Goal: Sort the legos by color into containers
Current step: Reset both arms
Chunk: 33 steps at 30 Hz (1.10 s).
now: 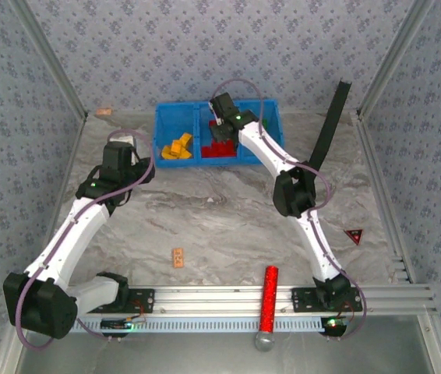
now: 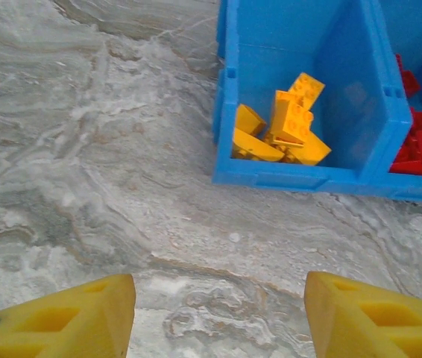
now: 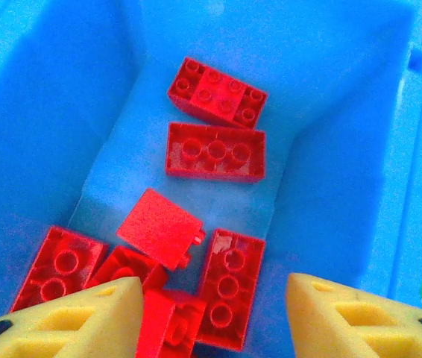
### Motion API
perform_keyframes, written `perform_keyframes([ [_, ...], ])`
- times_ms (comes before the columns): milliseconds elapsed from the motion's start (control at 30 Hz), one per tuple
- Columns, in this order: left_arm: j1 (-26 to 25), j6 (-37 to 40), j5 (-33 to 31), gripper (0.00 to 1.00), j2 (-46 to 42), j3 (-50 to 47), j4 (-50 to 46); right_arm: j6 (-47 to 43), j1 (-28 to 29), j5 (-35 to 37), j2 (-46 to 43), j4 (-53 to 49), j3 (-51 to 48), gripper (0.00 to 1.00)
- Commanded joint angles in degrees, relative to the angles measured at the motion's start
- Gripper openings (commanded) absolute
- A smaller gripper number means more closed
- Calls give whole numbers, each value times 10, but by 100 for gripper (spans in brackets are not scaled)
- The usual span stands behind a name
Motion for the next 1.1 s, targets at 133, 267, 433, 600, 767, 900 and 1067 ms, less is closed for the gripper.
perform_keyframes([
  [133, 29, 38, -158, 74, -51, -68, 83, -30, 8, -1, -207, 53, -198, 73],
  [267, 43, 70, -270, 78, -80, -176, 197, -23, 0, 5, -356, 148, -408, 86],
  [433, 66, 110, -266, 85, -119, -314, 402, 1, -37, -18, -507, 264, -648, 100],
  [600, 180, 77, -92, 89, -40, -318, 473, 38, -84, -75, -572, 261, -766, 100],
  [767, 219, 71, 63, 100, 68, -290, 522, 48, -94, -46, -625, 282, -848, 100],
  [900, 220, 103, 59, 100, 125, -292, 564, 48, -101, -25, -653, 268, -881, 100],
  [1067, 220, 116, 103, 100, 201, -282, 609, 38, -106, -9, -693, 255, -915, 100],
])
